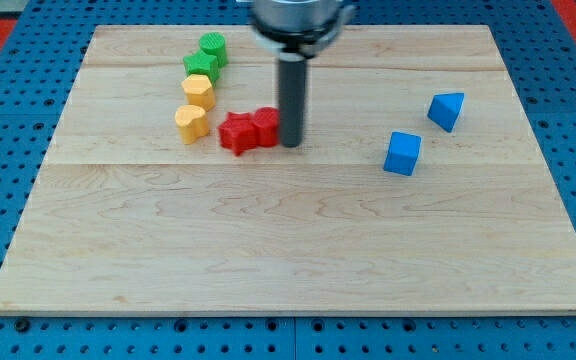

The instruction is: Move the red circle with the red star a little bit up

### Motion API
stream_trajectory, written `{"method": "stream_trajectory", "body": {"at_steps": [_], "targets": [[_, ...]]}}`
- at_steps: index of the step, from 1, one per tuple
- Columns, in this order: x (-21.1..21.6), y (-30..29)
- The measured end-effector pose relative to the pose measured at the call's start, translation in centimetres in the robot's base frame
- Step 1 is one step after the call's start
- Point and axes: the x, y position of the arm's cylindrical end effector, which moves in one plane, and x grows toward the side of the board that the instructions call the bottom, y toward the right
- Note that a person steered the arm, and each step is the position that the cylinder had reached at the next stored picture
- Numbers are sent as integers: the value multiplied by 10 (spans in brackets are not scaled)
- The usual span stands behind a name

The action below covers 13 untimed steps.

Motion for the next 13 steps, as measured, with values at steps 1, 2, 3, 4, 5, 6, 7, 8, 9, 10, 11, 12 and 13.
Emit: {"method": "stream_trajectory", "body": {"at_steps": [1,2,3,4,5,6,7,8,9,10,11,12,13], "targets": [[0,20],[0,60],[0,-1],[0,-48],[0,-48],[1,-47],[1,-47],[1,-47],[1,-46],[1,-42],[1,-41],[1,-41],[1,-40]]}}
